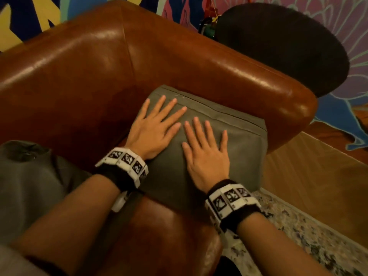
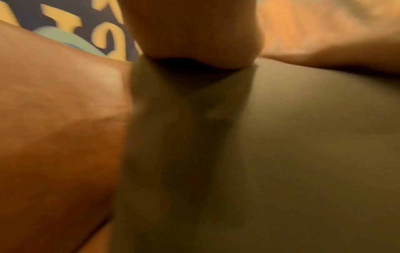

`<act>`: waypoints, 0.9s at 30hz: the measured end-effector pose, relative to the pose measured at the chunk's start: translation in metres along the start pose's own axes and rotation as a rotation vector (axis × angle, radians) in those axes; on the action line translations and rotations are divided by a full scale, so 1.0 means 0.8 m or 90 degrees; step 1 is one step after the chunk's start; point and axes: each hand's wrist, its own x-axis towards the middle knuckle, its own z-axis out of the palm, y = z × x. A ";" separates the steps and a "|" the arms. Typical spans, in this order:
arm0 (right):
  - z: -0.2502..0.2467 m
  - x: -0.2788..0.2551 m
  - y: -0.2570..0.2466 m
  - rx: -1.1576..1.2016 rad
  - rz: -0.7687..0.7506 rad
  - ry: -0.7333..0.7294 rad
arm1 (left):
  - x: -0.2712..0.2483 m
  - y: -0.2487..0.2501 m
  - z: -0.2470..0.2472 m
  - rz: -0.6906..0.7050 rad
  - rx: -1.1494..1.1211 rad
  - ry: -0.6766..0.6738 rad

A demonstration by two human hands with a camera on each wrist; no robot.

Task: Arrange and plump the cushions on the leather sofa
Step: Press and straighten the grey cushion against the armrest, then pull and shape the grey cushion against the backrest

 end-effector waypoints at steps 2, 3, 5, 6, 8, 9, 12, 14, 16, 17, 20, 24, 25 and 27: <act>-0.008 0.000 0.045 -0.010 0.081 -0.045 | 0.003 -0.021 -0.001 -0.111 0.029 -0.041; -0.014 -0.003 0.069 -0.001 0.140 -0.081 | 0.003 -0.027 -0.003 -0.163 0.036 -0.053; -0.029 -0.012 0.106 0.014 0.241 -0.152 | 0.002 -0.031 -0.011 -0.253 0.019 -0.080; -0.035 -0.017 0.116 0.034 0.274 -0.179 | 0.001 -0.028 -0.017 -0.293 0.006 -0.101; -0.046 -0.025 0.127 0.065 0.302 -0.214 | -0.006 -0.019 -0.028 -0.350 0.007 -0.125; -0.052 -0.030 0.132 0.083 0.307 -0.215 | -0.011 -0.016 -0.036 -0.373 0.012 -0.112; -0.085 -0.048 0.145 0.179 0.312 -0.114 | -0.039 -0.017 -0.080 -0.472 -0.033 0.036; -0.112 -0.063 0.150 0.246 0.269 0.014 | -0.081 -0.020 -0.118 -0.464 -0.133 0.187; -0.139 -0.082 0.142 0.305 0.176 0.091 | -0.137 -0.004 -0.156 -0.370 -0.170 0.292; -0.148 -0.090 0.132 0.320 0.127 0.091 | -0.169 0.011 -0.170 -0.344 -0.155 0.313; -0.153 -0.108 0.077 0.314 -0.012 -0.003 | -0.271 0.063 -0.193 -0.407 -0.150 0.291; -0.125 -0.107 -0.021 0.251 -0.182 -0.077 | -0.388 0.103 -0.188 -0.565 -0.148 0.271; -0.116 -0.104 -0.047 0.251 -0.213 -0.104 | -0.412 0.106 -0.184 -0.609 -0.128 0.270; -0.100 -0.093 -0.094 0.257 -0.250 -0.172 | -0.457 0.102 -0.178 -0.711 -0.086 0.284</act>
